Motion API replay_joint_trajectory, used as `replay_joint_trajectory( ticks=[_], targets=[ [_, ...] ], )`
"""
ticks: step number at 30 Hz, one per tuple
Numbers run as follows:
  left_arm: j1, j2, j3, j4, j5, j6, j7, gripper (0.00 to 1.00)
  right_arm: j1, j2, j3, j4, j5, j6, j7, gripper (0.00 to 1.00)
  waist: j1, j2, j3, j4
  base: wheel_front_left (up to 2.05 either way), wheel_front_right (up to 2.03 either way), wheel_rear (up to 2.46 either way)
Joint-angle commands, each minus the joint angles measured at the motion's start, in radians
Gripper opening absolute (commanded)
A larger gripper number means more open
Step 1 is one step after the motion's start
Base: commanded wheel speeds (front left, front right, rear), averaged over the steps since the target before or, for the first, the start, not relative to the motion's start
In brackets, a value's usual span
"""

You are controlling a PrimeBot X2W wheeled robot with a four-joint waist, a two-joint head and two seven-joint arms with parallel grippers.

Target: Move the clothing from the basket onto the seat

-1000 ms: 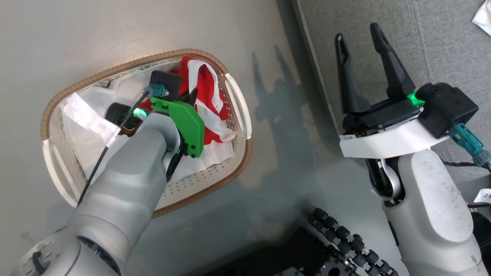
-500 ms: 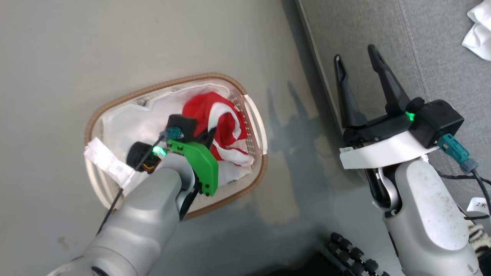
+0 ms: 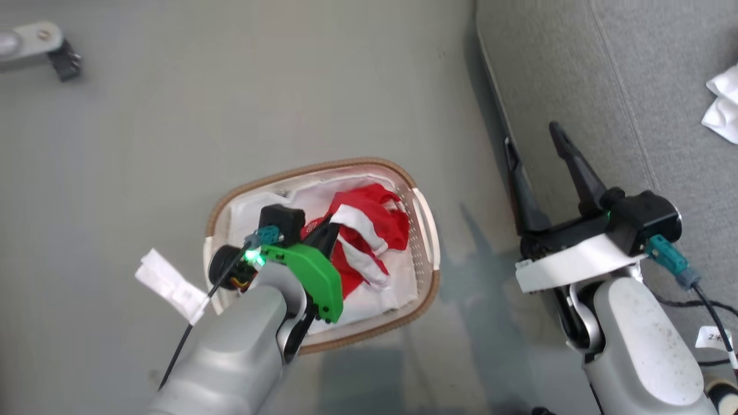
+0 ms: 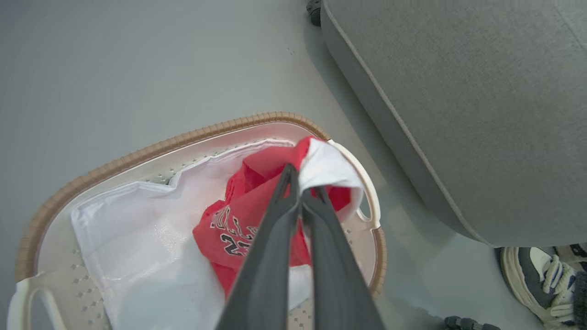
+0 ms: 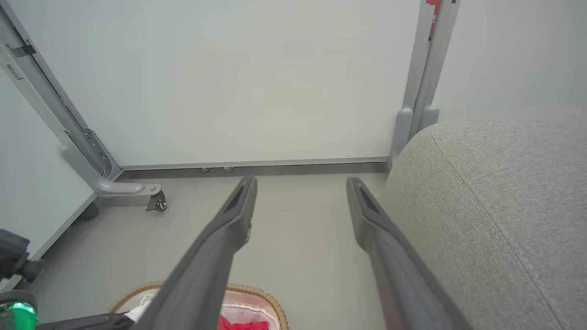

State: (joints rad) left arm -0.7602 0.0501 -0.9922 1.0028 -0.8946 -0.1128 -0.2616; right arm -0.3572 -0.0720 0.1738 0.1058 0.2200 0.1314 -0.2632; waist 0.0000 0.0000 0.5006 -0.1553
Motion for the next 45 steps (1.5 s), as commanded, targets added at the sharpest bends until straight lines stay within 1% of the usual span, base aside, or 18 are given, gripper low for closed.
replay_joint_trajectory(
  ticks=[1, 7, 13, 20, 23, 26, 30, 37, 45],
  targets=[
    [0.036, 0.011, 0.038, -0.019, 0.028, 0.008, -0.004, 0.00, 0.025, -0.004, 0.002, 0.007, 0.000, -0.001, -0.002, 1.00, 0.0000, 0.0000, -0.097, 0.079, 0.00, 0.00, 0.00],
    [0.149, 0.027, 0.204, -0.117, 0.145, 0.013, -0.004, 0.00, 0.077, 0.000, 0.002, 0.023, 0.001, -0.001, -0.002, 1.00, 0.0000, 0.0000, -0.179, 0.120, 0.00, 0.00, 0.00],
    [0.248, 0.036, 0.344, -0.212, 0.264, 0.004, -0.004, 0.00, 0.118, 0.003, 0.001, 0.034, 0.002, -0.001, -0.002, 1.00, 0.0000, 0.0000, -0.235, 0.144, 0.00, 0.00, 0.00],
    [0.333, 0.031, 0.464, -0.322, 0.358, -0.013, -0.004, 0.00, 0.160, 0.006, 0.003, 0.043, 0.006, -0.001, -0.002, 1.00, 0.0000, 0.0000, -0.290, 0.160, 0.00, 0.00, 0.00],
    [0.355, 0.024, 0.498, -0.372, 0.389, -0.018, -0.004, 0.00, 0.178, 0.006, 0.000, 0.045, 0.007, -0.001, -0.002, 1.00, 0.0000, 0.0000, -0.312, 0.171, 0.00, 0.00, 0.00],
    [0.365, 0.018, 0.519, -0.426, 0.412, -0.019, -0.004, 0.00, 0.197, 0.007, -0.001, 0.051, 0.007, -0.001, -0.002, 1.00, 0.0000, 0.0000, -0.330, 0.182, 0.00, 0.00, 0.00],
    [0.354, 0.013, 0.511, -0.511, 0.412, -0.019, -0.004, 0.00, 0.220, 0.007, 0.000, 0.059, 0.004, -0.001, -0.002, 1.00, 0.0000, 0.0000, -0.357, 0.194, 0.00, 0.00, 0.00],
    [0.318, 0.014, 0.481, -0.622, 0.405, -0.019, -0.004, 0.00, 0.254, 0.008, 0.013, 0.071, 0.002, -0.001, -0.002, 1.00, 0.0000, 0.0000, -0.402, 0.199, 0.00, 0.00, 0.00],
    [0.262, 0.011, 0.426, -0.706, 0.389, -0.019, -0.004, 0.00, 0.281, 0.010, 0.019, 0.070, 0.001, -0.001, -0.002, 1.00, 0.0000, 0.0000, -0.428, 0.204, 0.00, 0.00, 0.00]
  ],
)
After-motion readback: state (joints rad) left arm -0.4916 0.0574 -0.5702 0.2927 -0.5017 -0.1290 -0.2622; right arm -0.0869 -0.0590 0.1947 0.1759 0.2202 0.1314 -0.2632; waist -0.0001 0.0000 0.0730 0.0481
